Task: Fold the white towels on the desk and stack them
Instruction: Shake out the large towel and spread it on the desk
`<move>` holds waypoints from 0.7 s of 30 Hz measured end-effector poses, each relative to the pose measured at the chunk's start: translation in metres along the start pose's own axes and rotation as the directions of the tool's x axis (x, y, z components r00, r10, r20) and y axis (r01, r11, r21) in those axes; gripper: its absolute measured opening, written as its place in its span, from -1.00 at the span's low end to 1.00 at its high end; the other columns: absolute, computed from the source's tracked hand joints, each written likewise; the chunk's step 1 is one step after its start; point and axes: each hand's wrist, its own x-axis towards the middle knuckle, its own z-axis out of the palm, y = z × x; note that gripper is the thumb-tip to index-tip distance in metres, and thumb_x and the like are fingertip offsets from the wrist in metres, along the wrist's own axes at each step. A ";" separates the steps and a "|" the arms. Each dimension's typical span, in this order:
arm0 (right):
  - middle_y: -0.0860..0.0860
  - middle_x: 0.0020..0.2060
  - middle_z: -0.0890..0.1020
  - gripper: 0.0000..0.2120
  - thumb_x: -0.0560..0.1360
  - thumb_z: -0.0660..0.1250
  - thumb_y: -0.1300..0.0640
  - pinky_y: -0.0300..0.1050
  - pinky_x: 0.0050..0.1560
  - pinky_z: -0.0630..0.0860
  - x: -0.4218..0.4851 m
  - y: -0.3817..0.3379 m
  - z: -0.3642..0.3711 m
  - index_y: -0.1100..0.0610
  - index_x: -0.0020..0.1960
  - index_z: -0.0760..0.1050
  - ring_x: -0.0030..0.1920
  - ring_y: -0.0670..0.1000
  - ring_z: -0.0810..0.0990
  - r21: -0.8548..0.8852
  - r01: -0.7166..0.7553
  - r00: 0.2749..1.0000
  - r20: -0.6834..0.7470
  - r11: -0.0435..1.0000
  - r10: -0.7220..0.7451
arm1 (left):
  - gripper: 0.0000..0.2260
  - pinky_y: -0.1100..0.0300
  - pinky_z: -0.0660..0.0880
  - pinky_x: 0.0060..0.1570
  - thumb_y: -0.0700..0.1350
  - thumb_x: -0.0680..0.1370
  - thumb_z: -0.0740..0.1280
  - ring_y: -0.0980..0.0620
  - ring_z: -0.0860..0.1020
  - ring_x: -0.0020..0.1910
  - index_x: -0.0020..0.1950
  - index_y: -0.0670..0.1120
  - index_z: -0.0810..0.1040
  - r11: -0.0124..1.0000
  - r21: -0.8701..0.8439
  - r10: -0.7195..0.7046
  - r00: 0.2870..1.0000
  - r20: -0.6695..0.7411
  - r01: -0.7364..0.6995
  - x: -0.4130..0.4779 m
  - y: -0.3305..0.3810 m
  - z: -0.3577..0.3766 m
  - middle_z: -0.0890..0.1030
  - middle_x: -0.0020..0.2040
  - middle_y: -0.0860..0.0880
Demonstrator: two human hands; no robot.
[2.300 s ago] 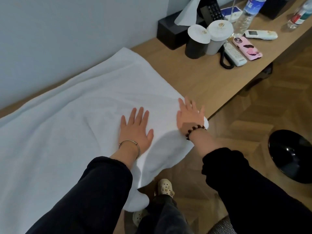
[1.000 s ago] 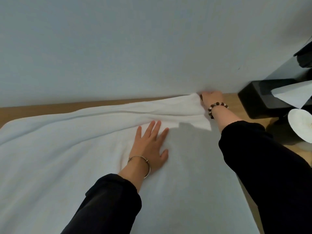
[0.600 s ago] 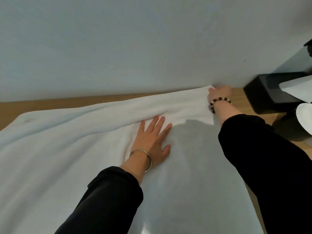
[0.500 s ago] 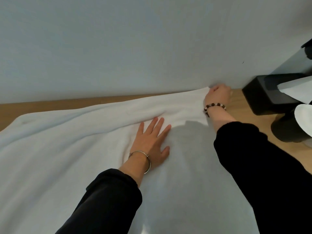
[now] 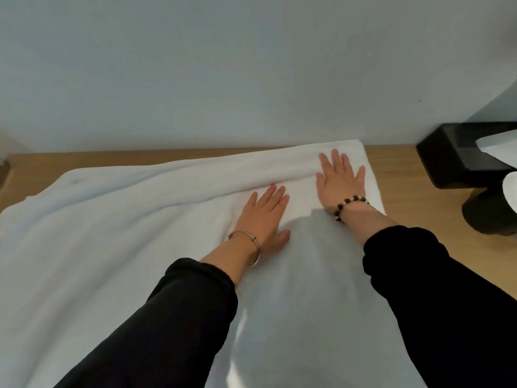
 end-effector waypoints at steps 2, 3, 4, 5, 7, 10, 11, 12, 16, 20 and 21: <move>0.06 0.54 -0.22 -0.46 0.63 -0.14 -0.02 0.23 0.47 -0.21 -0.013 -0.013 -0.004 0.02 0.55 -0.24 0.53 0.09 -0.23 -0.058 -0.091 0.996 -0.008 0.994 0.091 | -0.46 0.05 -0.07 0.43 -0.03 0.57 0.21 -0.03 -0.11 0.54 0.52 -0.08 0.16 0.995 -0.098 0.002 1.000 -0.012 -0.003 -0.013 -0.008 -0.014 -0.02 0.57 -0.07; 0.08 0.53 -0.24 -0.44 0.63 -0.12 -0.01 0.23 0.47 -0.21 -0.024 -0.024 -0.006 0.04 0.55 -0.26 0.52 0.10 -0.24 -0.048 -0.122 0.992 -0.039 0.991 0.121 | -0.50 0.03 -0.03 0.42 -0.07 0.56 0.22 -0.06 -0.09 0.53 0.49 -0.07 0.24 0.992 -0.127 -0.037 0.997 -0.062 0.029 -0.025 -0.016 -0.019 0.00 0.56 -0.08; 0.07 0.53 -0.24 -0.43 0.63 -0.10 -0.01 0.23 0.46 -0.20 -0.038 -0.039 -0.006 0.04 0.54 -0.26 0.52 0.10 -0.24 -0.011 -0.127 0.989 -0.072 0.992 0.126 | -0.52 0.00 -0.02 0.42 -0.07 0.56 0.21 -0.07 -0.08 0.53 0.48 -0.04 0.26 0.986 -0.128 -0.119 0.986 -0.112 0.105 -0.039 -0.026 -0.021 0.00 0.56 -0.09; 0.06 0.53 -0.22 -0.42 0.62 -0.07 -0.02 0.24 0.45 -0.19 -0.056 -0.056 -0.002 0.03 0.55 -0.25 0.53 0.09 -0.23 0.042 -0.111 0.989 -0.094 0.993 0.115 | -0.51 -0.05 -0.01 0.42 -0.06 0.56 0.20 -0.08 -0.08 0.53 0.50 -0.02 0.23 0.969 -0.112 -0.234 0.962 -0.143 0.219 -0.056 -0.036 -0.020 -0.02 0.56 -0.08; 0.05 0.54 -0.18 -0.42 0.62 -0.05 -0.06 0.25 0.44 -0.13 -0.096 -0.089 0.016 0.00 0.55 -0.20 0.53 0.07 -0.18 0.131 -0.068 0.994 -0.077 0.989 0.078 | -0.47 -0.17 -0.01 0.41 0.00 0.59 0.13 -0.09 -0.11 0.53 0.54 0.00 0.07 0.887 -0.102 -0.461 0.879 -0.125 0.450 -0.094 -0.054 -0.009 -0.07 0.57 -0.08; 0.05 0.54 -0.17 -0.44 0.61 -0.07 -0.11 0.25 0.43 -0.15 -0.143 -0.114 0.051 -0.06 0.55 -0.19 0.53 0.09 -0.17 0.046 0.017 1.000 -0.008 0.999 -0.016 | -0.47 -0.24 -0.08 0.40 0.13 0.62 -0.05 -0.07 -0.22 0.52 0.55 0.10 -0.17 0.836 -0.044 -0.549 0.836 -0.025 0.548 -0.144 -0.067 0.017 -0.20 0.56 -0.03; 0.05 0.54 -0.16 -0.44 0.61 -0.08 -0.12 0.24 0.43 -0.19 -0.150 -0.114 0.058 -0.08 0.55 -0.18 0.53 0.09 -0.17 0.011 0.048 0.999 -0.020 0.999 -0.048 | -0.47 -0.23 -0.11 0.41 0.17 0.61 -0.11 -0.05 -0.25 0.52 0.53 0.14 -0.23 0.853 0.012 -0.521 0.853 -0.033 0.521 -0.156 -0.073 0.024 -0.23 0.56 0.00; 0.04 0.55 -0.14 -0.44 0.60 -0.07 -0.12 0.22 0.43 -0.21 -0.152 -0.111 0.060 -0.10 0.55 -0.16 0.53 0.09 -0.16 0.007 0.066 0.997 -0.039 0.998 -0.066 | -0.48 -0.22 -0.13 0.41 0.20 0.60 -0.16 -0.04 -0.26 0.52 0.52 0.17 -0.26 0.871 0.058 -0.486 0.873 -0.048 0.488 -0.164 -0.080 0.030 -0.25 0.55 0.02; -0.01 0.55 -0.05 -0.46 0.59 -0.03 -0.09 0.23 0.45 -0.15 -0.155 -0.098 0.059 -0.13 0.54 -0.06 0.54 0.05 -0.10 0.015 0.074 0.994 -0.085 0.997 -0.073 | -0.51 -0.23 -0.17 0.40 0.20 0.55 -0.27 -0.03 -0.25 0.52 0.46 0.23 -0.36 0.903 0.141 -0.396 0.913 -0.096 0.407 -0.174 -0.105 0.037 -0.24 0.55 0.05; -0.01 0.55 -0.02 -0.46 0.58 -0.01 -0.06 0.21 0.45 -0.14 -0.159 -0.089 0.055 -0.12 0.54 -0.02 0.54 0.04 -0.09 0.028 0.092 0.993 -0.083 0.995 -0.089 | -0.51 -0.22 -0.17 0.39 0.16 0.53 -0.31 -0.03 -0.22 0.53 0.46 0.24 -0.34 0.922 0.188 -0.322 0.940 -0.108 0.338 -0.177 -0.123 0.036 -0.18 0.56 0.06; -0.02 0.55 -0.04 -0.46 0.58 -0.01 -0.06 0.20 0.46 -0.16 -0.159 -0.087 0.054 -0.12 0.54 -0.03 0.53 0.03 -0.11 0.033 0.098 0.993 -0.069 0.995 -0.095 | -0.50 -0.22 -0.16 0.39 0.15 0.53 -0.30 -0.03 -0.21 0.53 0.49 0.24 -0.28 0.928 0.190 -0.304 0.946 -0.111 0.321 -0.177 -0.128 0.034 -0.17 0.56 0.06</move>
